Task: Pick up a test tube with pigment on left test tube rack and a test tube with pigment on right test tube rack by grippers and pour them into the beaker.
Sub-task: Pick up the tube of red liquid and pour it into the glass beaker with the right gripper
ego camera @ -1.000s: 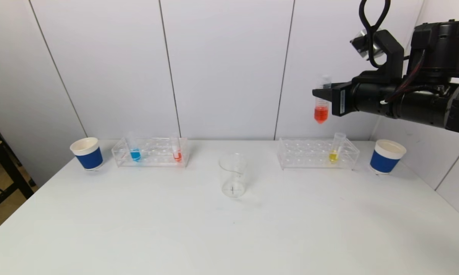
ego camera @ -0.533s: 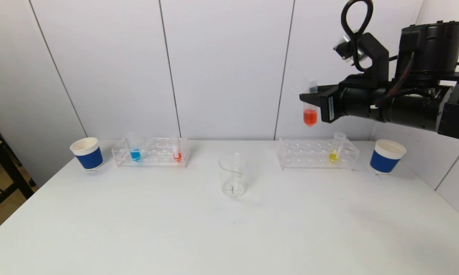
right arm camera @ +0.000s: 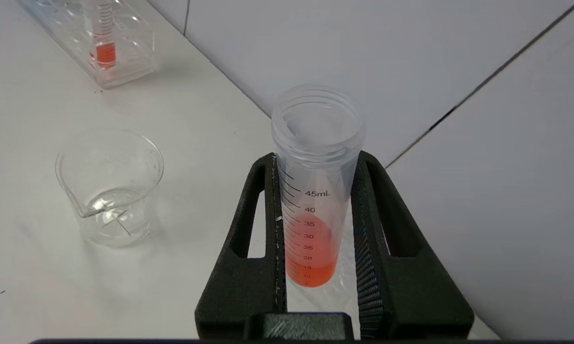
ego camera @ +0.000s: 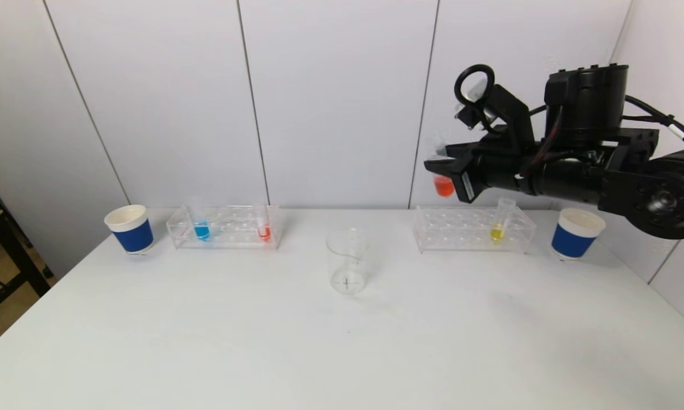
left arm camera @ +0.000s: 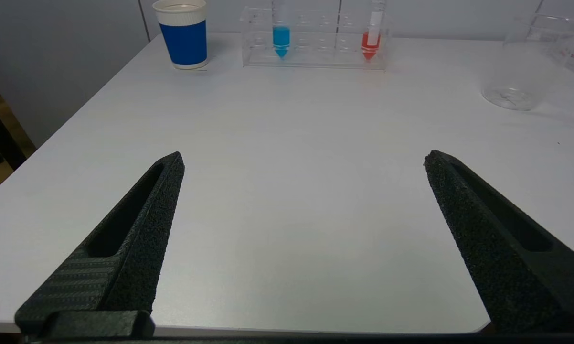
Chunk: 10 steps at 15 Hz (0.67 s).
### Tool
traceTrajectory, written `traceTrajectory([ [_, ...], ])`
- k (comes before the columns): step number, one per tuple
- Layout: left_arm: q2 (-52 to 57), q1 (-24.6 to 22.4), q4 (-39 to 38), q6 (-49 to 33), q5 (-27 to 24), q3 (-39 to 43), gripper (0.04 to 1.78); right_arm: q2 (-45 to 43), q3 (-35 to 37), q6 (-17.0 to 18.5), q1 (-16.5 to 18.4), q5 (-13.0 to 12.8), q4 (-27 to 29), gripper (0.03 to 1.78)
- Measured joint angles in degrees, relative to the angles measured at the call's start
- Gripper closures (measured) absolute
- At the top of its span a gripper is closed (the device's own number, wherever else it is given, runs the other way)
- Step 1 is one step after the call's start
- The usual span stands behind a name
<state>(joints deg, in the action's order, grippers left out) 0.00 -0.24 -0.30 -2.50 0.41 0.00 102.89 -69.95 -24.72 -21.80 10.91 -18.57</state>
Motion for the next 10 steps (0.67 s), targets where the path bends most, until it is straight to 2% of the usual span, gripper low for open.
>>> traceTrajectory([
  [3,0.0,0.0,0.0,0.0,0.0,0.0,0.06,2.0,-0.1,-3.2,-0.1,0.5,-3.2,1.35],
  [7,0.0,0.0,0.0,0.0,0.0,0.0,0.06,3.8,-0.6,-5.9,-0.2,3.0,-3.3,1.35],
  [10,0.0,0.0,0.0,0.0,0.0,0.0,0.06,5.5,-0.8,-8.9,-0.6,3.3,-5.5,1.35],
])
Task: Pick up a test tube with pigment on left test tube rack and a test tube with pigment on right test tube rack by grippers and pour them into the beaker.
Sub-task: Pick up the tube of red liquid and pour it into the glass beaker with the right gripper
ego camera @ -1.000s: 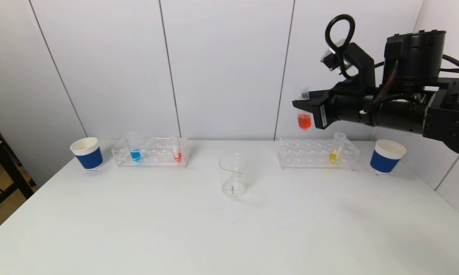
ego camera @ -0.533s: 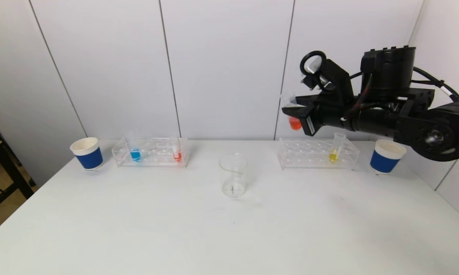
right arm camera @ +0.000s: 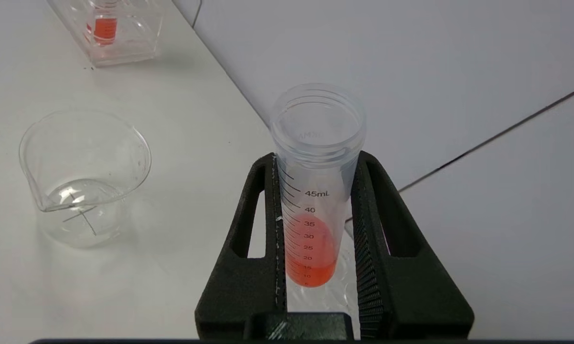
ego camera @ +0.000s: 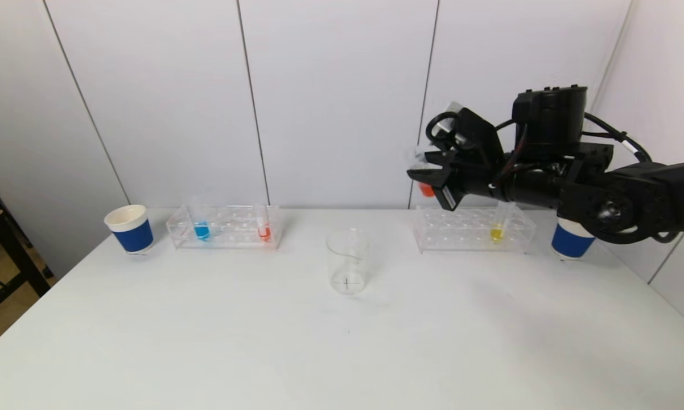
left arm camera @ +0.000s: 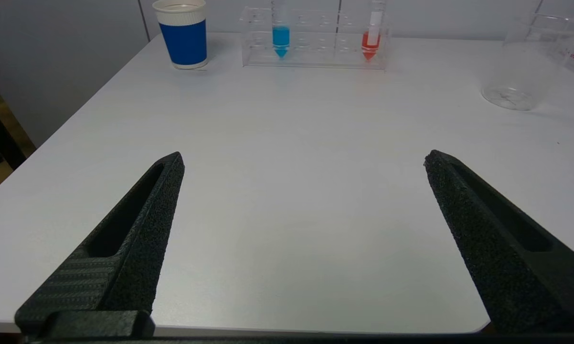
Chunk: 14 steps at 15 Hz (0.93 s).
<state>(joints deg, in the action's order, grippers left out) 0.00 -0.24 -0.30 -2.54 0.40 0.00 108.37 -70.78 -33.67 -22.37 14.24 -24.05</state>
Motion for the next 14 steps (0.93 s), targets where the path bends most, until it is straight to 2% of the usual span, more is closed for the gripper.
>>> traceTrajectory([
  [5,0.0,0.0,0.0,0.0,0.0,0.0,0.06,4.8,0.2,-2.6,-1.1,0.1,-12.3,1.35],
  [8,0.0,0.0,0.0,0.0,0.0,0.0,0.06,6.6,0.2,-6.1,-1.2,0.3,-13.0,1.35],
  [12,0.0,0.0,0.0,0.0,0.0,0.0,0.06,8.5,0.0,-11.1,-1.2,1.4,-17.2,1.35],
  [14,0.0,0.0,0.0,0.0,0.0,0.0,0.06,9.2,0.0,-12.3,-1.3,1.4,-18.2,1.35],
])
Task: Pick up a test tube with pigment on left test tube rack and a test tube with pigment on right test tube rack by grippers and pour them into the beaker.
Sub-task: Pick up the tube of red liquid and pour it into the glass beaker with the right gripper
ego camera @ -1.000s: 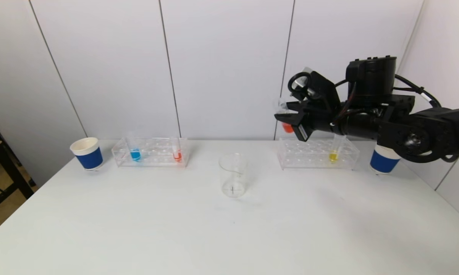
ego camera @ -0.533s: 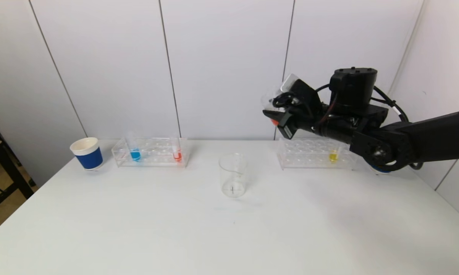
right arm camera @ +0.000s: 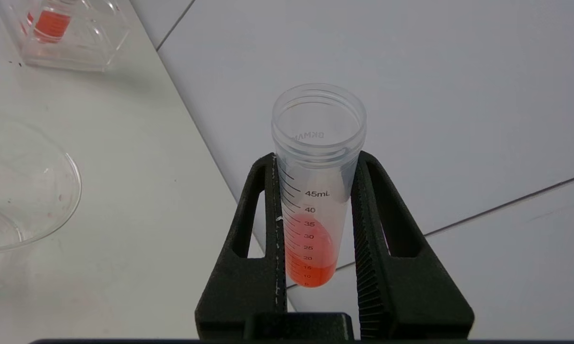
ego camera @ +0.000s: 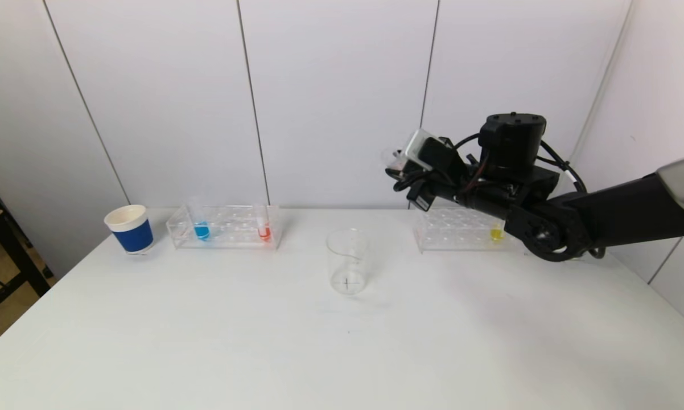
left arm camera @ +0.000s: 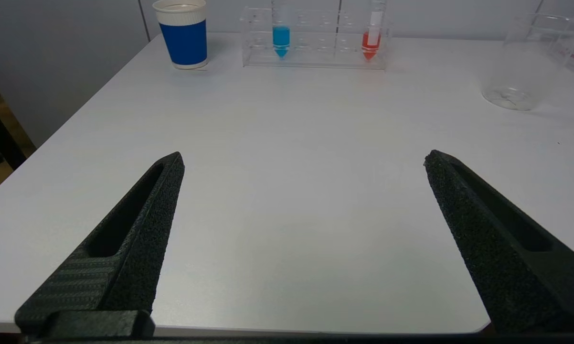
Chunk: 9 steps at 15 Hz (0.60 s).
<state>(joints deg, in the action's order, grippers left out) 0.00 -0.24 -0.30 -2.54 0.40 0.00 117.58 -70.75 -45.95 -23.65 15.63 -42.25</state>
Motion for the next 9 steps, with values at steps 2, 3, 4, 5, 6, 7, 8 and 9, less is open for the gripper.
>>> traceTrajectory([
  [2,0.0,0.0,0.0,0.0,0.0,0.0,0.06,0.5,-0.2,-1.0,-0.4,-0.2,-0.4,1.35],
  [3,0.0,0.0,0.0,0.0,0.0,0.0,0.06,0.7,-0.3,-1.6,-0.5,-0.3,-0.5,1.35],
  [4,0.0,0.0,0.0,0.0,0.0,0.0,0.06,0.9,-0.3,-1.9,-0.7,-0.3,-0.5,1.35],
  [5,0.0,0.0,0.0,0.0,0.0,0.0,0.06,1.1,-0.4,-2.3,-0.7,-0.4,-1.2,1.35],
  [6,0.0,0.0,0.0,0.0,0.0,0.0,0.06,1.4,-0.4,-2.5,-0.9,-0.5,-2.3,1.35],
  [7,0.0,0.0,0.0,0.0,0.0,0.0,0.06,2.0,-0.4,-2.7,-1.1,-0.5,-4.0,1.35],
  [8,0.0,0.0,0.0,0.0,0.0,0.0,0.06,2.5,-0.4,-3.2,-1.4,-0.7,-5.6,1.35],
  [9,0.0,0.0,0.0,0.0,0.0,0.0,0.06,3.1,-0.4,-3.7,-1.8,-0.9,-6.5,1.35],
])
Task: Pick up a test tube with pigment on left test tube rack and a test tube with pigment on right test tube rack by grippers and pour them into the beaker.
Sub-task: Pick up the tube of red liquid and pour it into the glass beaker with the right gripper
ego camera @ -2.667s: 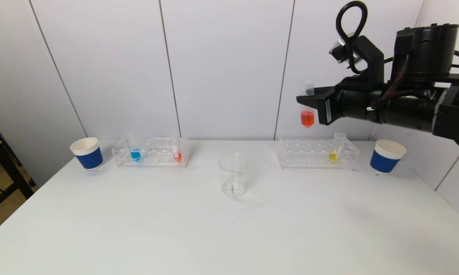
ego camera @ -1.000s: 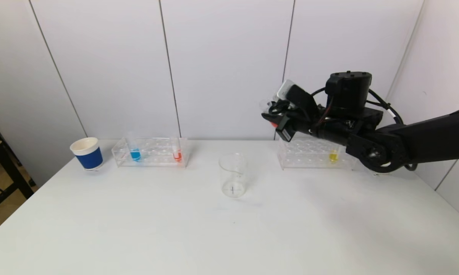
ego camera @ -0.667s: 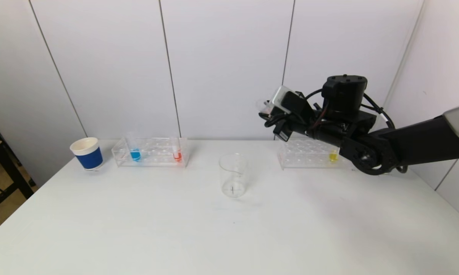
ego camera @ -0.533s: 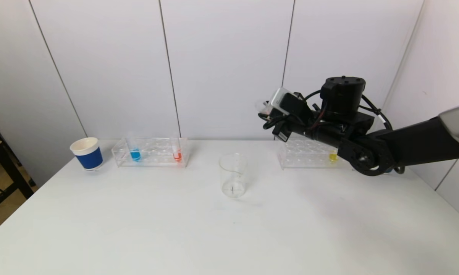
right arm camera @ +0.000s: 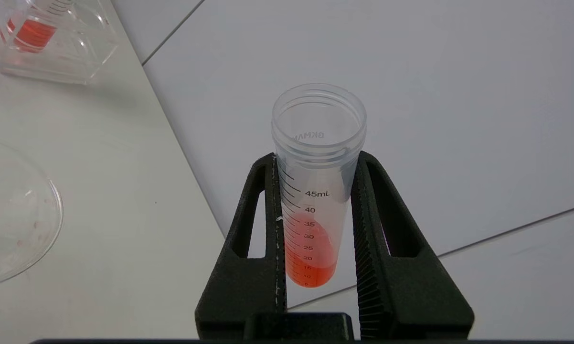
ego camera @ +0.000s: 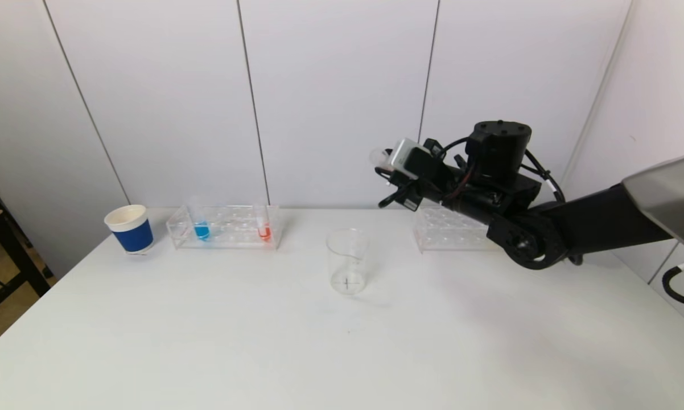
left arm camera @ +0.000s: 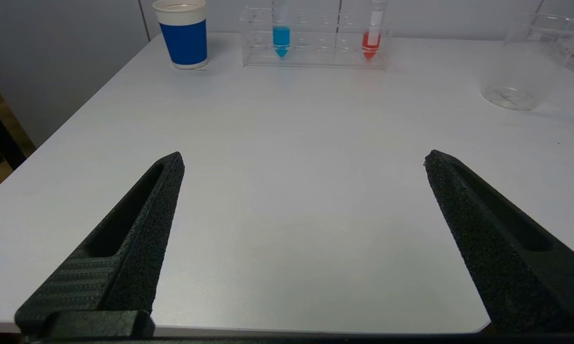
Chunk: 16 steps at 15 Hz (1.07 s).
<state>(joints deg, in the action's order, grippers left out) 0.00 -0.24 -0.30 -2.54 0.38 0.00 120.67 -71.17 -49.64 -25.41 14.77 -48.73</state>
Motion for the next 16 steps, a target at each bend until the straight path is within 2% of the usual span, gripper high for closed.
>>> traceTrajectory([
  [5,0.0,0.0,0.0,0.0,0.0,0.0,0.06,1.8,0.3,-0.2,-1.9,-0.3,-2.5,1.35],
  [16,0.0,0.0,0.0,0.0,0.0,0.0,0.06,3.6,5.0,-4.9,-2.2,-0.4,-11.6,1.35],
])
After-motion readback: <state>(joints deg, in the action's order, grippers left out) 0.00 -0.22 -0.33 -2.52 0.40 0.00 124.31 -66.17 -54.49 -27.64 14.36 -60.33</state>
